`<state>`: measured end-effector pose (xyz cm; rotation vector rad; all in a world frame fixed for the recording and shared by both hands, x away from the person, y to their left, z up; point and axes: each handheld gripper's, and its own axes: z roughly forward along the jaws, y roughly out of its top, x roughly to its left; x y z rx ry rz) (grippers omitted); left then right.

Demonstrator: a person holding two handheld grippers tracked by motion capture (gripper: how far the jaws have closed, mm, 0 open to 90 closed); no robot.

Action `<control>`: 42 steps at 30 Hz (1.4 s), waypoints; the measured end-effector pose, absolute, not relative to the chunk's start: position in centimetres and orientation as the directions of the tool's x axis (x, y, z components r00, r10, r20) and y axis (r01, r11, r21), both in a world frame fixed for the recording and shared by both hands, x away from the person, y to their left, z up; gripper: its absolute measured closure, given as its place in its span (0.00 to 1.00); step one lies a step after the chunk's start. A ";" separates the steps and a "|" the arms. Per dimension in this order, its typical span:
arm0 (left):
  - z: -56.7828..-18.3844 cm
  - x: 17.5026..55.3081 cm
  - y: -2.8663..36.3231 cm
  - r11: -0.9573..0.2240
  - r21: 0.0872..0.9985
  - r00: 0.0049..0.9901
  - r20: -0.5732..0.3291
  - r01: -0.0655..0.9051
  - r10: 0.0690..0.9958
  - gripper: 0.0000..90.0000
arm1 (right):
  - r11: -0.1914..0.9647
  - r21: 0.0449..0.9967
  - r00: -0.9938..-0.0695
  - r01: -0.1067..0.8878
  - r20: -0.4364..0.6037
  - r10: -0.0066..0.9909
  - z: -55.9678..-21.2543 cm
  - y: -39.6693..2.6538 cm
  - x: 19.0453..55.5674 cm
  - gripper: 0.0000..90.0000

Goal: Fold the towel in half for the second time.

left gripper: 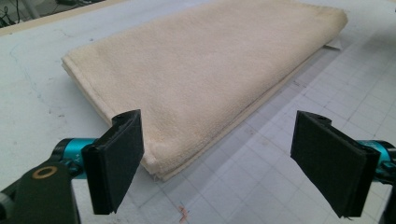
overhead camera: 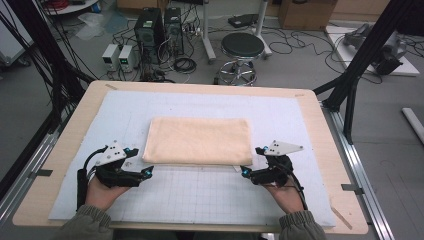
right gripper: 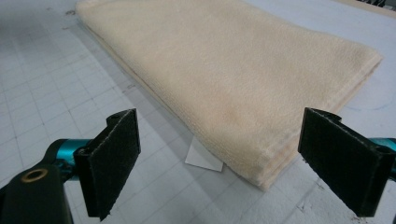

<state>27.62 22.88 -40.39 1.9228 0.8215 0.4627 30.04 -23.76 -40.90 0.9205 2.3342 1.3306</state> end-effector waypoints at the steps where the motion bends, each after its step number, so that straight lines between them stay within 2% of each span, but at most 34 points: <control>1: -40.4 27.6 22.9 -0.307 0.886 0.697 -0.025 0.347 0.717 0.17 | 0.363 0.851 -0.750 0.379 0.053 0.659 -40.8 -23.8 30.0 0.13; 14: -40.2 26.8 23.2 -0.298 0.892 0.693 -0.023 0.340 0.721 0.09 | 0.343 0.873 -0.752 0.346 0.039 0.658 -40.6 -24.6 29.0 0.13; 42: -40.0 24.7 24.1 -0.311 0.891 0.687 0.000 0.330 0.727 0.08 | 0.316 0.881 -0.724 0.351 0.042 0.688 -40.6 -27.3 26.5 0.13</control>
